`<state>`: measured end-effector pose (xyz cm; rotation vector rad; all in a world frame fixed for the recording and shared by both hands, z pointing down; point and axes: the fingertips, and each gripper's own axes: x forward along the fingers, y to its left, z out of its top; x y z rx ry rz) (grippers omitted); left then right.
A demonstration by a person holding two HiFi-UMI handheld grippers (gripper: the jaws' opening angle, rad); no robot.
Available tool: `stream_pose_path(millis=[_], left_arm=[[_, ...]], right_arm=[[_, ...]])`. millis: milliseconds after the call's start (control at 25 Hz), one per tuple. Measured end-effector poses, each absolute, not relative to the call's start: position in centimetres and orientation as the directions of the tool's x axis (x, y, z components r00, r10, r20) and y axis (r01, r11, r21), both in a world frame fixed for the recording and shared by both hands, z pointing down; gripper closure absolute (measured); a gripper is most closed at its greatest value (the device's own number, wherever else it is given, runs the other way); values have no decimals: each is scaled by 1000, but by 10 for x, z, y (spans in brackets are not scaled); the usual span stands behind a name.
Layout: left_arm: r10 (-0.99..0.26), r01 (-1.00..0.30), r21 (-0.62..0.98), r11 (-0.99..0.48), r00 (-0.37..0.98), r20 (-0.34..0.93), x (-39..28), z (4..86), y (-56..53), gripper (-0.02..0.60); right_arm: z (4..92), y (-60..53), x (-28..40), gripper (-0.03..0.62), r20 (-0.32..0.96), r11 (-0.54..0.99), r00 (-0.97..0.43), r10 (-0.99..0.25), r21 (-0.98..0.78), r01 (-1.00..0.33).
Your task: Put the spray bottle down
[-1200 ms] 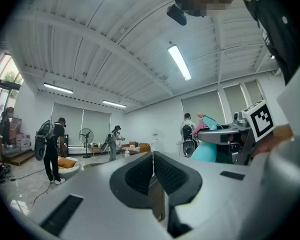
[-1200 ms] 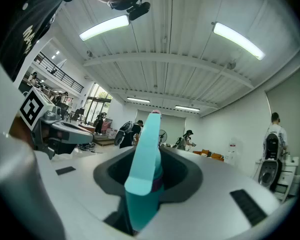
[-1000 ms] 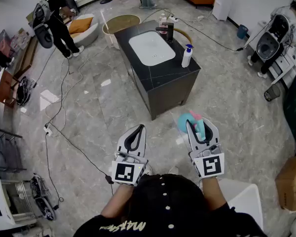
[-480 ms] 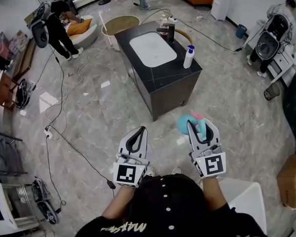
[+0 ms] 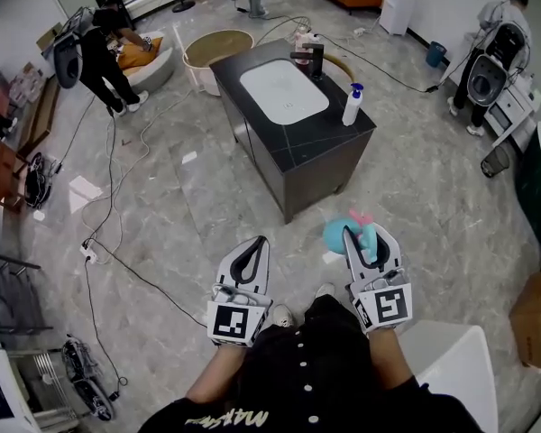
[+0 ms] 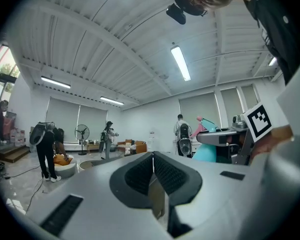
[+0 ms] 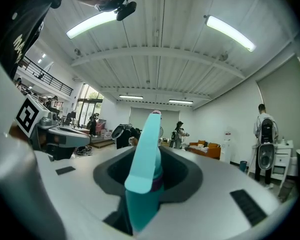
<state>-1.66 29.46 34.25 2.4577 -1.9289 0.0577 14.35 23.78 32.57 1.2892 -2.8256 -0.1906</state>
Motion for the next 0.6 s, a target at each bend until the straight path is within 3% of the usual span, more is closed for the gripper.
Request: stream_pose_path(millis=[600], left_arm=[[-970, -971, -10, -240, 239, 49, -25, 351, 195, 565]], right_arm=[[336, 132, 131, 477, -16, 656, -663, -749, 128, -744]])
